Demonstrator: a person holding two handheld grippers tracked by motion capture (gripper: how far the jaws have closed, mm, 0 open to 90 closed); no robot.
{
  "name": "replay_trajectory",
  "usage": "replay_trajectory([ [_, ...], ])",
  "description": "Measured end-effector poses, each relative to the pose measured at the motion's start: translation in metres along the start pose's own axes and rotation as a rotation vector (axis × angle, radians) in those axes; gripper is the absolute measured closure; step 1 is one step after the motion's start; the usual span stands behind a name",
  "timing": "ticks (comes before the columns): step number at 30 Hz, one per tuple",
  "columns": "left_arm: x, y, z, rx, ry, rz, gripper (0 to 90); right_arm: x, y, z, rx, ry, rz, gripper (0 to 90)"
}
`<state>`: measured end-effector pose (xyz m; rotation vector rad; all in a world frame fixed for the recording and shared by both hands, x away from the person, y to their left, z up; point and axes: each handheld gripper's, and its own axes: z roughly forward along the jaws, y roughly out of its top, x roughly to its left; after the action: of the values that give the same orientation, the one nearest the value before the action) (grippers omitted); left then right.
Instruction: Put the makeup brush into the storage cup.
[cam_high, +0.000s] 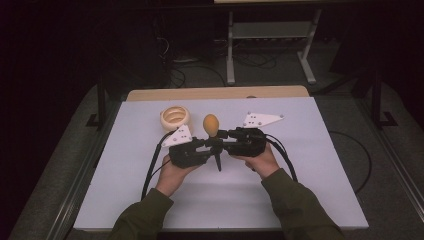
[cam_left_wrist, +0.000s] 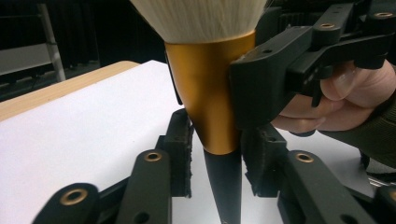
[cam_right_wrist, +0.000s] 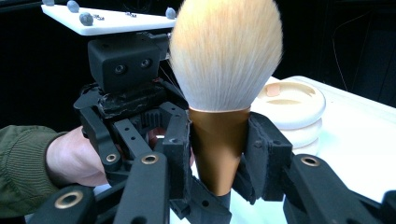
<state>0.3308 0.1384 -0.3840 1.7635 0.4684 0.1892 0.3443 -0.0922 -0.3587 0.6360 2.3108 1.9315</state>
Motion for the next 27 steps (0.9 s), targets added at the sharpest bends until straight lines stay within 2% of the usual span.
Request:
replay_trajectory([
  [18, 0.0030, -0.0002, -0.0031, 0.012, 0.006, -0.014, 71.9, -0.0005, 0.0001, -0.0004, -0.002, -0.008, -0.005, 62.2],
  [27, 0.0023, 0.0003, -0.0039, 0.022, 0.017, -0.017, 72.3, 0.0013, 0.0007, 0.0002, 0.006, -0.015, -0.028, 61.8],
])
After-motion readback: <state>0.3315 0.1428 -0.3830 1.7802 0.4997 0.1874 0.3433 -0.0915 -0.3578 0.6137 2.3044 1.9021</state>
